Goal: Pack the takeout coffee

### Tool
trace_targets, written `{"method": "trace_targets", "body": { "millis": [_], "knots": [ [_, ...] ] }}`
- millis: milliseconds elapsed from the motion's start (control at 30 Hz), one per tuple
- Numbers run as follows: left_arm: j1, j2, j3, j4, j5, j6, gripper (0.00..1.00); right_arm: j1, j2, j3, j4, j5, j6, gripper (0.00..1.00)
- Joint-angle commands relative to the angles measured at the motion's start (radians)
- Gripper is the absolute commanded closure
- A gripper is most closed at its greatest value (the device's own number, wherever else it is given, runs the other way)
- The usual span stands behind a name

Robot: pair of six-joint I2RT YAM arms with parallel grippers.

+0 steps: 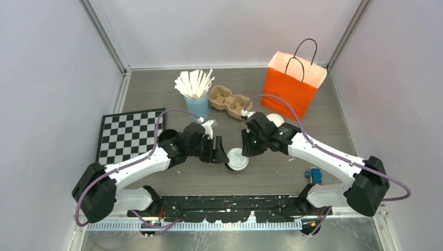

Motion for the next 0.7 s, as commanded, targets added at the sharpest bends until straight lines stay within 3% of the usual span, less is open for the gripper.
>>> {"method": "trace_targets", "body": {
  "millis": [0, 667],
  "knots": [
    [0.004, 0.000, 0.020, 0.021, -0.009, 0.012, 0.41, 0.009, 0.016, 0.028, 0.024, -0.007, -0.007, 0.76],
    [0.004, -0.031, 0.059, -0.011, -0.008, 0.026, 0.40, 0.010, -0.055, 0.046, 0.002, 0.028, 0.012, 0.77]
  ]
}}
